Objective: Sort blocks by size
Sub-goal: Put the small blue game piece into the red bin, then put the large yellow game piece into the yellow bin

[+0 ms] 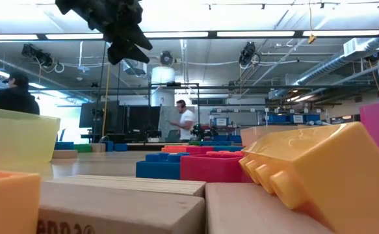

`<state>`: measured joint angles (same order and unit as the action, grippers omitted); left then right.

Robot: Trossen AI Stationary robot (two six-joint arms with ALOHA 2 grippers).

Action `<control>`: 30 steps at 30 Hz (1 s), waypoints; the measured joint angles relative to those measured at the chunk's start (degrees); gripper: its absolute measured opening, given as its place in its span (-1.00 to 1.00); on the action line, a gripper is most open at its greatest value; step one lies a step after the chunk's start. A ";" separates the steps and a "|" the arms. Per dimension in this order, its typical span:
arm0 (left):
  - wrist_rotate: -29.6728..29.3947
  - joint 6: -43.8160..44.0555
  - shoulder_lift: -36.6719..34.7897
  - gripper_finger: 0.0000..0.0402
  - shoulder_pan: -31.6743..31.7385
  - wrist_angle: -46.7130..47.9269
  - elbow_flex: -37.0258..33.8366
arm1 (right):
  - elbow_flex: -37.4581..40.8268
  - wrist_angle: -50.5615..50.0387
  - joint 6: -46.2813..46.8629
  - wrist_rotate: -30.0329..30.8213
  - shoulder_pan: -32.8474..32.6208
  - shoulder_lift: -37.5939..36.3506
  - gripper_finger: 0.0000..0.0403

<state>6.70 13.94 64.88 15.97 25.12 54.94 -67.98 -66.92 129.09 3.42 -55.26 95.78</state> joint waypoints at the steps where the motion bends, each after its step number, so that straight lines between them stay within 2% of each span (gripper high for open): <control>1: 0.00 0.02 0.00 0.06 -0.20 -0.02 0.00 | 0.53 1.42 -0.12 -0.04 0.07 0.34 -0.42; 6: 0.13 0.06 0.00 0.06 -1.25 -0.02 -0.01 | 8.47 15.06 0.24 -0.05 0.31 -0.82 -0.42; 10: 0.20 0.24 0.00 0.06 -2.12 0.04 0.00 | 13.61 20.61 1.50 -0.74 0.97 -3.74 -0.40; 24: 0.22 1.47 0.02 0.06 -2.61 1.62 -0.02 | 13.96 20.38 1.45 -0.64 1.33 -7.94 0.05; 30: 0.15 1.29 -0.15 0.06 -2.61 2.29 -0.02 | 11.50 16.24 1.35 0.58 1.96 -12.19 0.10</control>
<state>6.85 15.22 64.73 13.37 27.42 54.92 -56.48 -50.69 130.43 4.00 -53.30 83.58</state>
